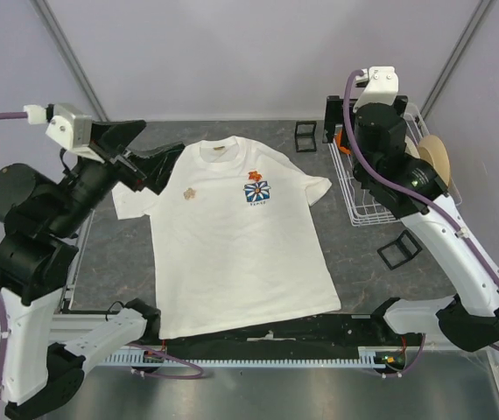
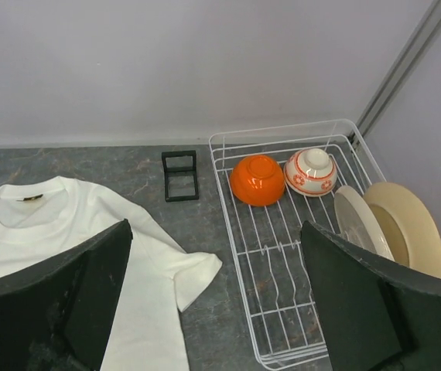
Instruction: Remove the brooch from the garment
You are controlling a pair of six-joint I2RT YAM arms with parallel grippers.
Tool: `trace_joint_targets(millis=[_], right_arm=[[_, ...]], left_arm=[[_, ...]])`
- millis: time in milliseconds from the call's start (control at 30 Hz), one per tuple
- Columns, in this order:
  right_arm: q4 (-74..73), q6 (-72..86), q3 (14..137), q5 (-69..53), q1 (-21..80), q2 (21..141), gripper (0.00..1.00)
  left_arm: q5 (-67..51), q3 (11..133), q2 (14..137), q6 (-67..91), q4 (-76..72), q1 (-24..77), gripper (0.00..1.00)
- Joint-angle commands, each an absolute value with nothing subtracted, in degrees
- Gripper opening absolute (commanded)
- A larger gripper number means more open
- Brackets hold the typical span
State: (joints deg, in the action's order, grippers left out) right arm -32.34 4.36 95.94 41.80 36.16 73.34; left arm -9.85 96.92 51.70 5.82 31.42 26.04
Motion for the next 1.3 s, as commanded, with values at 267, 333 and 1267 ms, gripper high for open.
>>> trace_joint_targets(millis=[267, 333, 1267], right_arm=[[-25.41, 17.21, 92.55, 41.14, 36.3, 82.15, 0.98], [-23.57, 18.45, 91.59, 38.86, 36.3, 84.36, 0.98], [25.05, 32.52, 72.07, 0.27, 26.98, 115.66, 0.54]], left_arm=[[-24.18, 82.47, 61.34, 21.78, 22.36, 25.75, 0.95], [-23.73, 80.69, 64.24, 23.46, 20.05, 25.75, 0.94], [-22.33, 87.01, 122.69, 39.2, -14.23, 19.16, 0.38]])
